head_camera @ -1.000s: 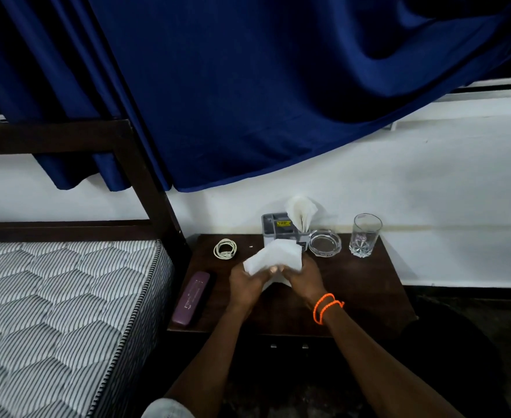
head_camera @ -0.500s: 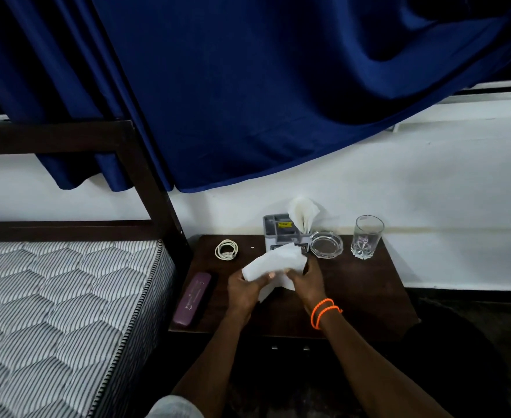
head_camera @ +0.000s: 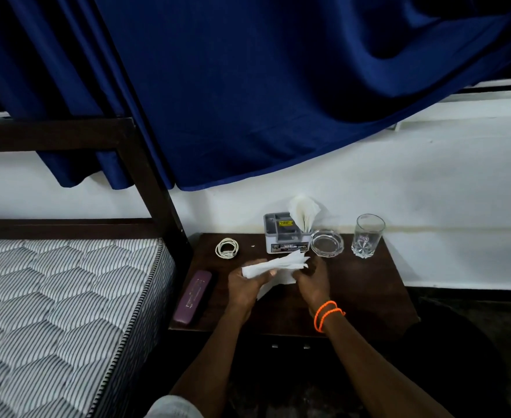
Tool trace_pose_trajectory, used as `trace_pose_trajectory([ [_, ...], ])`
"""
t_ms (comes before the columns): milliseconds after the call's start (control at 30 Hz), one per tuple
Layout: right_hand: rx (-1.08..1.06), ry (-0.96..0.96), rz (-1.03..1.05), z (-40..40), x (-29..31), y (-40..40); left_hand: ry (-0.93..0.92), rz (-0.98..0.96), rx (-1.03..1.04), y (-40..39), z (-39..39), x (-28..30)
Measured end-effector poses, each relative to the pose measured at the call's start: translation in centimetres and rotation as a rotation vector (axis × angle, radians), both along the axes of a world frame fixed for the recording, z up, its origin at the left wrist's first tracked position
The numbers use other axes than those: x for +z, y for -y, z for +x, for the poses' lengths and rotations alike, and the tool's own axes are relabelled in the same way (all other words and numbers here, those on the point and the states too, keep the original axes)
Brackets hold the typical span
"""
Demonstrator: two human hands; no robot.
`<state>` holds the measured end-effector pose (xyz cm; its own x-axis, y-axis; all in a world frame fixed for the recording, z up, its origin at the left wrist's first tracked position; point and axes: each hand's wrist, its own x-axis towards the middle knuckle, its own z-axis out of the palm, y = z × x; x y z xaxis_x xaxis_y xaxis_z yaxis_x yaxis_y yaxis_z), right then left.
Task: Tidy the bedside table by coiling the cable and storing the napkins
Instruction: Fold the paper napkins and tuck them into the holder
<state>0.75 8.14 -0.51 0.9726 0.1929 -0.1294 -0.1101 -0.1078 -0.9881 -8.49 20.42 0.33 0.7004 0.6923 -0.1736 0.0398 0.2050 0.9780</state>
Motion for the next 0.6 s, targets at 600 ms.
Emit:
trace_pose_trajectory([
  [600, 0.252, 0.104, -0.038, 0.7, 0.0, 0.5, -0.021, 0.055, 0.024, -0.3, 0.0, -0.4],
])
